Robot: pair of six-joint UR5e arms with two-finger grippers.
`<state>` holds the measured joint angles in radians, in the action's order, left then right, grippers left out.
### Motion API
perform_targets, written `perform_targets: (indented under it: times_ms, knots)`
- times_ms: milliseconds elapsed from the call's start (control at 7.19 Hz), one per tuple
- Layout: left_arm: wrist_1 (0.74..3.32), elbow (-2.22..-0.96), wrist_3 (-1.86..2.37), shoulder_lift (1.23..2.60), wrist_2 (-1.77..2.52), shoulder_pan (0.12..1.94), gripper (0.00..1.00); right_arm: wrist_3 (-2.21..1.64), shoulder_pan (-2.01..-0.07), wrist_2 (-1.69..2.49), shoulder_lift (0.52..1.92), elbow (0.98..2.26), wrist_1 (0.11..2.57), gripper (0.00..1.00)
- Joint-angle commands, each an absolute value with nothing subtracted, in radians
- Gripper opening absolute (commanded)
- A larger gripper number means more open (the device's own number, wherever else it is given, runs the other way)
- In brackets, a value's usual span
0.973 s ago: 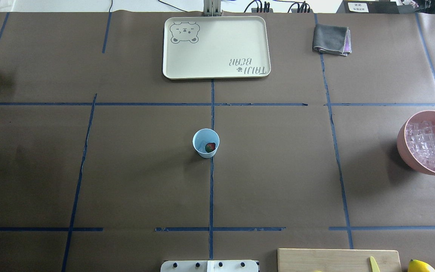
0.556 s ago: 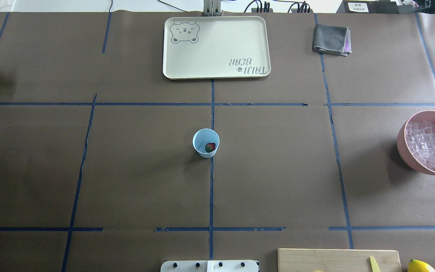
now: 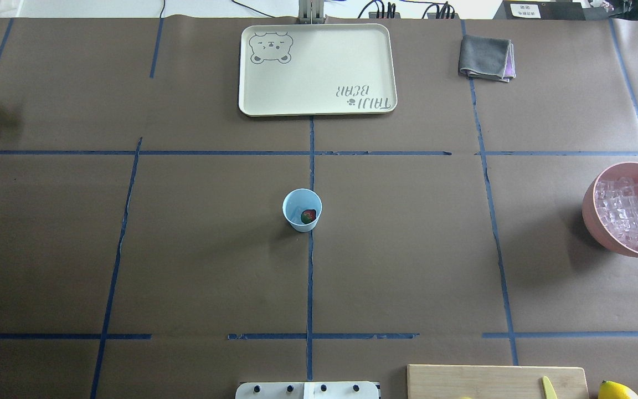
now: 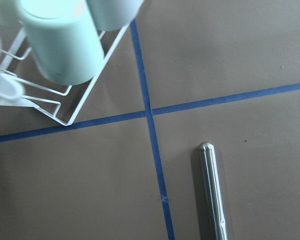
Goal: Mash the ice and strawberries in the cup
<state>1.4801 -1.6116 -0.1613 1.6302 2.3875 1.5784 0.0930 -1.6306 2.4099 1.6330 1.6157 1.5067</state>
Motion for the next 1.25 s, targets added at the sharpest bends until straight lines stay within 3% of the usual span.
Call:
perform_targets:
  times_ms: [0,1112]
  knots:
    - [1.476,-1.602,-0.163,1.62,2.398,1.586,1.0,0.091,-1.629,2.41,1.632,1.617,1.508,0.99]
    - [1.493,-1.617,-0.153,1.551,2.401,1.586,1.0,0.091,-1.624,2.413,1.632,1.62,1.508,0.99]
